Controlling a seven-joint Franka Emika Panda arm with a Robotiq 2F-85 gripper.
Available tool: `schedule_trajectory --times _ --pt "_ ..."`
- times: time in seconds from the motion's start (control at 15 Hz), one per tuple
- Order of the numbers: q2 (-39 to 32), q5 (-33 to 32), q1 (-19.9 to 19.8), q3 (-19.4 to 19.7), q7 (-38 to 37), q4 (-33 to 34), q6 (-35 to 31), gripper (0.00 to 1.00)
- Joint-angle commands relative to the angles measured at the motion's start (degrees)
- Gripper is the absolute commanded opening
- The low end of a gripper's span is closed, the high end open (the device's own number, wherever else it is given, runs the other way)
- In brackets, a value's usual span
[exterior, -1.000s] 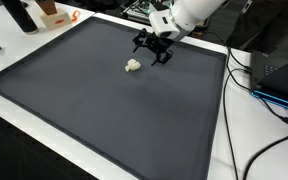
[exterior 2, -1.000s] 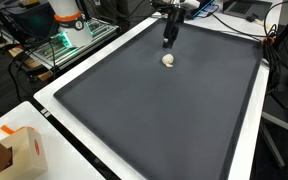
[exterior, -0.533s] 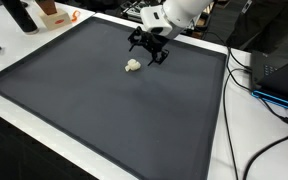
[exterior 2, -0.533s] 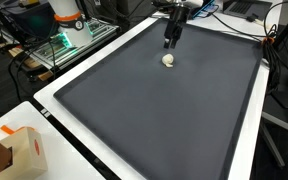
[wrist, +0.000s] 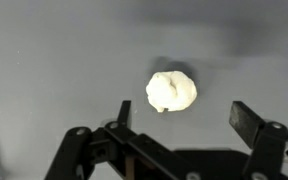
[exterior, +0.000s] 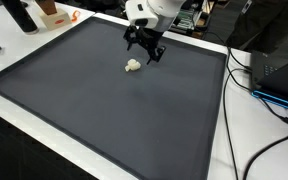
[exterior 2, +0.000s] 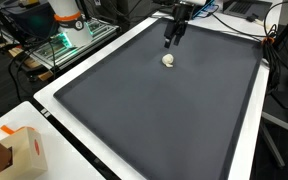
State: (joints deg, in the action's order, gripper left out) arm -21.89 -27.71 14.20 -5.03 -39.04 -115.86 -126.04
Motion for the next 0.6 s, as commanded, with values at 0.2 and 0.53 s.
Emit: schedule_trajectory --times 0.2,0.53 --pt "4.9 12.8 -3.7 0.5 10.6 -1.6 -2.2 1.0" --pt "8.4 21.7 -6.4 0.6 17.5 -1.7 -2.0 1.0"
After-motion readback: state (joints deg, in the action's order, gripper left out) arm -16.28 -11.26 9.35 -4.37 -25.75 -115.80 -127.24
